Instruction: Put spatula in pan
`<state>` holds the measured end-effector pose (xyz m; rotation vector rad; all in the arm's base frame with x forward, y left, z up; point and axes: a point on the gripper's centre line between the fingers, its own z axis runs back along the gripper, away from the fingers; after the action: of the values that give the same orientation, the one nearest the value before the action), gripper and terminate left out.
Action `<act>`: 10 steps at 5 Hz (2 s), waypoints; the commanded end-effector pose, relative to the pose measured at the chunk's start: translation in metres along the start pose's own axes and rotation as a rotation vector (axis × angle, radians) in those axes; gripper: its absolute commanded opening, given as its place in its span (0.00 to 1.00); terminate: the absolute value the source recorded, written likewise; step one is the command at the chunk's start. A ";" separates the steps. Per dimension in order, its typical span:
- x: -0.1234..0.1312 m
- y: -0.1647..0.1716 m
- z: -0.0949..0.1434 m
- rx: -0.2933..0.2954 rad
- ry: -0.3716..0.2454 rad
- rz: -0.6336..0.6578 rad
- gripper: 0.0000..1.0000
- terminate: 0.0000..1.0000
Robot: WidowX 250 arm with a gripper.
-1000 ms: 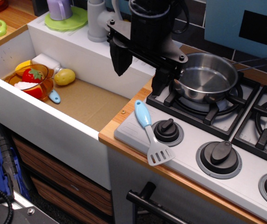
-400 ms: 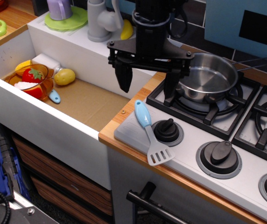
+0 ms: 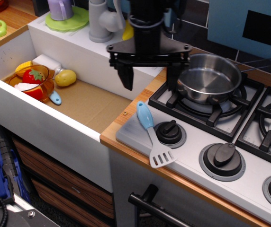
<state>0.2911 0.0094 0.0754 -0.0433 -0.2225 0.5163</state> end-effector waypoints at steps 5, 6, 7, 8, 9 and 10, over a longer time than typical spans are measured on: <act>-0.024 0.001 -0.023 0.052 0.026 0.075 1.00 0.00; -0.021 0.001 -0.028 0.053 0.033 0.072 1.00 0.00; -0.023 0.000 -0.035 0.050 0.037 0.080 1.00 0.00; -0.023 0.002 -0.042 0.048 0.045 0.077 1.00 0.00; -0.020 0.003 -0.048 0.035 0.084 0.101 0.00 0.00; -0.022 0.003 -0.052 0.029 0.079 0.102 0.00 0.00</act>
<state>0.2756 0.0033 0.0200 -0.0105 -0.1197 0.6113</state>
